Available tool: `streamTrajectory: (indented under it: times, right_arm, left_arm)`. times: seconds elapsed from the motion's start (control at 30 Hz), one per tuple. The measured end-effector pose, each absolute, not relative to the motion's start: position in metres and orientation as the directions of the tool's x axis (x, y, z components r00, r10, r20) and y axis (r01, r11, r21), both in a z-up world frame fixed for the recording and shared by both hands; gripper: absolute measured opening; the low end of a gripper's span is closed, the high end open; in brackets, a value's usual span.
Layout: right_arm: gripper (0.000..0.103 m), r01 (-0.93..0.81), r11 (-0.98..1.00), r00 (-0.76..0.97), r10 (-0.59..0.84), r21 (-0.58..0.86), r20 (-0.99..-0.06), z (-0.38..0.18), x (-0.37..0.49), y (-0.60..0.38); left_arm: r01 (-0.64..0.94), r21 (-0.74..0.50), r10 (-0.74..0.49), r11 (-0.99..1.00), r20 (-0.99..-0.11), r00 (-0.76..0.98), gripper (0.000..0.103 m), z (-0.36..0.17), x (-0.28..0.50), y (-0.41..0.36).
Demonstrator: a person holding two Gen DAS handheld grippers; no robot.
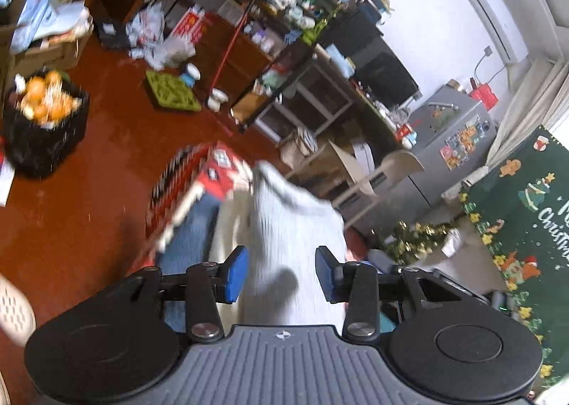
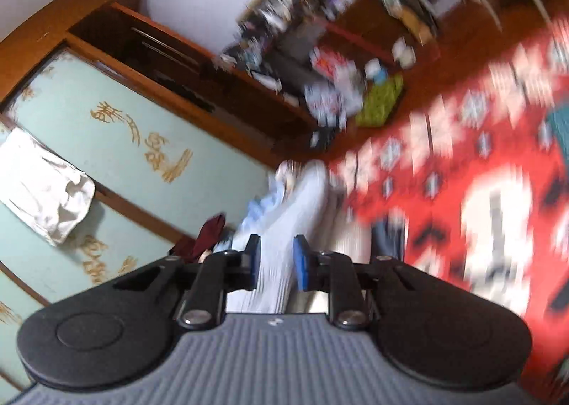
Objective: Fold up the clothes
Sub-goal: 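Lift the grey bundle with both grippers and carry it toward the clothes stack, then lower the grey bundle onto the folded clothes stack with both grippers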
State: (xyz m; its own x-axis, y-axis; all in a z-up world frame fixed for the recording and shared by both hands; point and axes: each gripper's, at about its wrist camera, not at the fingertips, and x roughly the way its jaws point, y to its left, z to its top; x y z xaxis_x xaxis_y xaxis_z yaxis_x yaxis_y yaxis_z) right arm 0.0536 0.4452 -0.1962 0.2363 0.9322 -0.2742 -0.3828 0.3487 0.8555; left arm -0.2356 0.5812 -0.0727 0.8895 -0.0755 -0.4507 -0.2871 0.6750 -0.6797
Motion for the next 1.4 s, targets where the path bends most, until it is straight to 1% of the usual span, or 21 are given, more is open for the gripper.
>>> streamTrajectory:
  times: [0.13, 0.2, 0.33, 0.43, 0.6, 0.67, 0.7, 0.8, 0.83, 0.93, 1.03, 1.07, 1.13, 1.17, 1.2, 1.33, 1.4]
  right_arm:
    - [0.024, -0.315, 0.33, 0.185, 0.941, 0.89, -0.283, -0.217, 0.032, 0.443]
    - [0.025, -0.282, 0.304, 0.162, 0.95, 0.91, -0.267, -0.224, 0.023, 0.444]
    - [0.038, -0.249, 0.281, 0.103, 0.959, 0.927, -0.263, -0.237, -0.002, 0.449]
    - [0.039, -0.227, 0.282, 0.084, 0.959, 0.932, -0.269, -0.248, -0.022, 0.45]
    - [0.038, -0.152, 0.24, 0.057, 0.971, 0.959, -0.233, -0.265, -0.046, 0.447]
    - [0.038, -0.158, 0.235, 0.048, 0.972, 0.959, -0.23, -0.267, -0.053, 0.45]
    - [0.038, -0.164, 0.236, 0.046, 0.972, 0.958, -0.231, -0.268, -0.056, 0.452]
    - [0.015, -0.155, 0.242, 0.038, 0.97, 0.958, -0.239, -0.272, -0.06, 0.457]
    - [0.013, -0.152, 0.244, 0.045, 0.97, 0.958, -0.24, -0.272, -0.061, 0.457]
    - [0.012, -0.109, 0.217, 0.058, 0.976, 0.97, -0.211, -0.273, -0.066, 0.453]
    - [0.012, -0.029, 0.181, 0.058, 0.982, 0.983, -0.179, -0.278, -0.067, 0.451]
    - [0.012, -0.003, 0.169, 0.058, 0.984, 0.986, -0.168, -0.28, -0.067, 0.45]
    - [0.012, 0.035, 0.148, 0.054, 0.987, 0.988, -0.15, -0.285, -0.067, 0.451]
    - [0.012, 0.054, 0.138, 0.052, 0.989, 0.989, -0.14, -0.288, -0.067, 0.452]
    - [0.012, 0.073, 0.125, 0.051, 0.99, 0.989, -0.129, -0.291, -0.067, 0.452]
    - [0.012, 0.082, 0.127, 0.044, 0.99, 0.989, -0.131, -0.299, -0.066, 0.451]
    - [0.012, 0.089, 0.129, 0.053, 0.99, 0.988, -0.134, -0.302, -0.067, 0.449]
  left_arm:
    - [-0.31, -0.666, -0.081, 0.679, -0.488, 0.869, 0.044, -0.074, -0.256, 0.562]
    - [-0.321, -0.675, -0.084, 0.664, -0.494, 0.866, 0.044, -0.077, -0.264, 0.557]
    - [-0.333, -0.722, -0.085, 0.607, -0.475, 0.876, 0.044, -0.087, -0.276, 0.552]
    - [-0.328, -0.756, -0.094, 0.566, -0.455, 0.886, 0.044, -0.093, -0.28, 0.546]
    - [-0.32, -0.79, -0.099, 0.523, -0.429, 0.898, 0.045, -0.1, -0.286, 0.533]
    - [-0.32, -0.804, -0.103, 0.502, -0.423, 0.9, 0.045, -0.105, -0.287, 0.529]
    - [-0.32, -0.81, -0.105, 0.492, -0.42, 0.901, 0.045, -0.108, -0.287, 0.527]
    - [-0.314, -0.828, -0.109, 0.465, -0.405, 0.908, 0.045, -0.114, -0.288, 0.52]
    - [-0.311, -0.835, -0.109, 0.455, -0.399, 0.91, 0.045, -0.116, -0.288, 0.517]
    - [-0.311, -0.854, -0.084, 0.417, -0.377, 0.923, 0.045, -0.12, -0.288, 0.511]
    - [-0.287, -0.89, -0.05, 0.355, -0.325, 0.945, 0.043, -0.124, -0.29, 0.508]
    - [-0.28, -0.896, -0.039, 0.346, -0.312, 0.949, 0.042, -0.124, -0.289, 0.506]
    - [-0.274, -0.903, -0.028, 0.332, -0.3, 0.954, 0.035, -0.125, -0.287, 0.502]
    - [-0.276, -0.904, -0.025, 0.325, -0.3, 0.954, 0.028, -0.127, -0.285, 0.5]
    - [-0.277, -0.909, -0.021, 0.312, -0.298, 0.954, 0.027, -0.128, -0.285, 0.5]
    - [-0.254, -0.945, -0.024, 0.206, -0.264, 0.964, 0.025, -0.142, -0.287, 0.503]
    - [-0.25, -0.953, -0.037, 0.171, -0.259, 0.965, 0.029, -0.146, -0.286, 0.502]
